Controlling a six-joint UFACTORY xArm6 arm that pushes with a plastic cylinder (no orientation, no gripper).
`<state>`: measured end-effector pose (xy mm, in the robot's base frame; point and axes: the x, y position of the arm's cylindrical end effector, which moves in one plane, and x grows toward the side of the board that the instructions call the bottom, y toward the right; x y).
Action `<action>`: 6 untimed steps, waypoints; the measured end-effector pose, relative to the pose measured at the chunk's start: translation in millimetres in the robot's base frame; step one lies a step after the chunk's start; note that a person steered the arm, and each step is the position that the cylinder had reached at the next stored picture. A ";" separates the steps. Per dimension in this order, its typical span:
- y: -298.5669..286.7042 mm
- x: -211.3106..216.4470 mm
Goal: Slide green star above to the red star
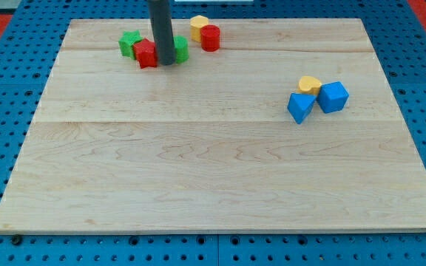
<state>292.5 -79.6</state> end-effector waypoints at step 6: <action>-160.0 -21.5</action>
